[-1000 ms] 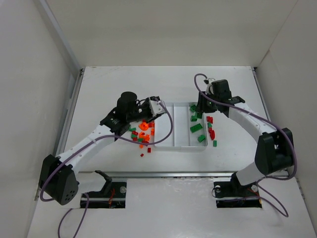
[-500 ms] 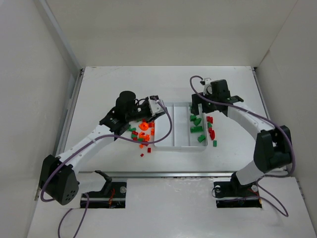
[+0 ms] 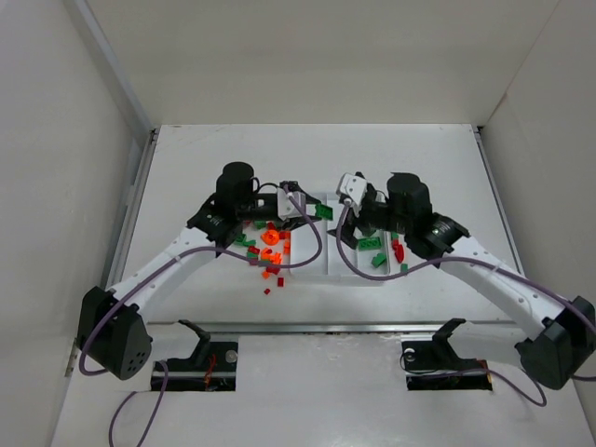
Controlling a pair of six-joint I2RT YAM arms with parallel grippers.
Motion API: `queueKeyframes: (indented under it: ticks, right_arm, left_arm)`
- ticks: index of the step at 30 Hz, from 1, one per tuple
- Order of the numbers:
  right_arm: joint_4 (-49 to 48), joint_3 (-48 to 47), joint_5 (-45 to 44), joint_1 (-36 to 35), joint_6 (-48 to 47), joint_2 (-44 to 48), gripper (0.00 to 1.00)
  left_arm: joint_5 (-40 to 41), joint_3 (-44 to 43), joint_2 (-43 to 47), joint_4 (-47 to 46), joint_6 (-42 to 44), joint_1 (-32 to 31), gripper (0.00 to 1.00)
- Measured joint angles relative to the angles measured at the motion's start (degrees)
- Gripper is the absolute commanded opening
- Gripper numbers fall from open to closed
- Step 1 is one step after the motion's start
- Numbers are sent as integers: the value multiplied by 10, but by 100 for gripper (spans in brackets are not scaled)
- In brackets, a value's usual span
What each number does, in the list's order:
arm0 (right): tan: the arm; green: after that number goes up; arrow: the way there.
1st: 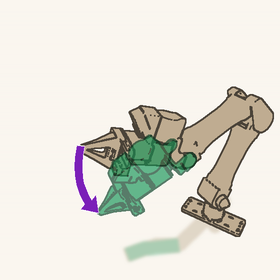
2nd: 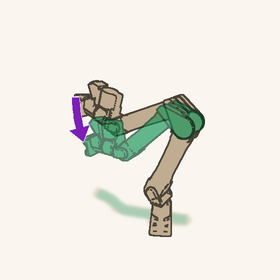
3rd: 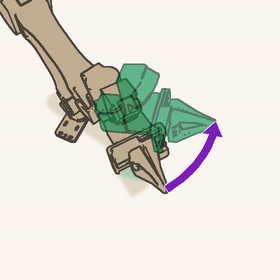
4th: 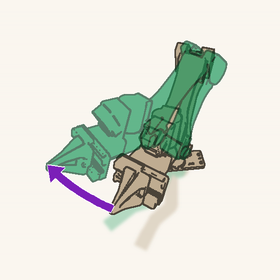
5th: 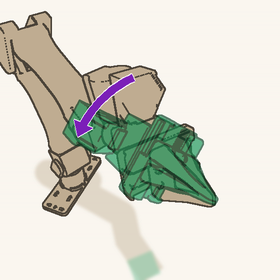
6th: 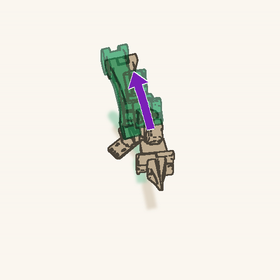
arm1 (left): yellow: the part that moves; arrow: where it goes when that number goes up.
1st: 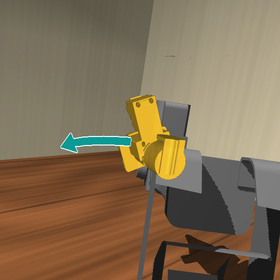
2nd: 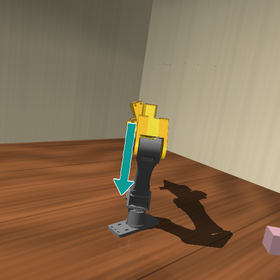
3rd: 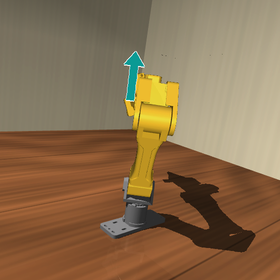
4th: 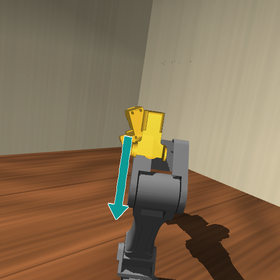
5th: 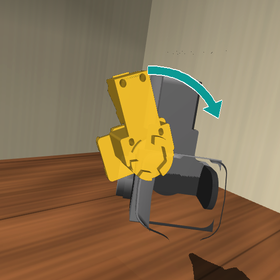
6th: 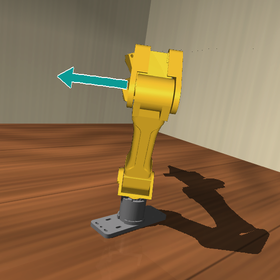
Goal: Sort the legos into containers by color
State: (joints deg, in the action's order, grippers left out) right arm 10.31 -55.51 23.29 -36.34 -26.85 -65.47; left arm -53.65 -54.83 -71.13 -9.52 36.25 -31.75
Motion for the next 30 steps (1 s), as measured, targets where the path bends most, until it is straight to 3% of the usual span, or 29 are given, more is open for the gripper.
queueKeyframes:
  ticks: [9,15,16,17,23,24,25,26,27,28,29,30]
  right_arm:
    - [13,-33,22,-9,-49,-84,99]
    - [12,-49,27,-12,-58,-88,85]
    - [12,-52,29,-12,-59,-91,80]
    - [12,-55,30,-12,-59,-94,69]
    - [21,-65,48,-17,-64,-120,34]
    - [24,-66,49,-17,-67,-123,16]
    - [27,-68,50,-18,-68,-125,4]
    - [31,-71,50,-18,-70,-127,0]
    - [33,-72,50,-18,-70,-128,0]
    - [34,-73,49,-19,-65,-128,0]
    - [34,-76,42,-19,-60,-129,0]
    - [33,-78,36,-19,-53,-129,0]
  left_arm:
    - [-53,-33,-23,43,53,0,0]
    - [-61,-34,-24,65,70,0,0]
    - [-61,-34,-24,67,71,0,0]
    - [-62,-34,-24,68,72,0,0]
    - [-50,-36,-30,70,80,6,0]
    - [-52,-37,-32,73,78,7,0]
    - [-50,-37,-33,73,78,7,2]
    - [-49,-37,-34,73,78,7,15]
    - [-48,-37,-34,73,76,7,58]
    - [-47,-37,-34,72,77,7,81]
    - [-46,-37,-34,71,75,6,100]
    - [-45,-37,-34,69,64,6,100]
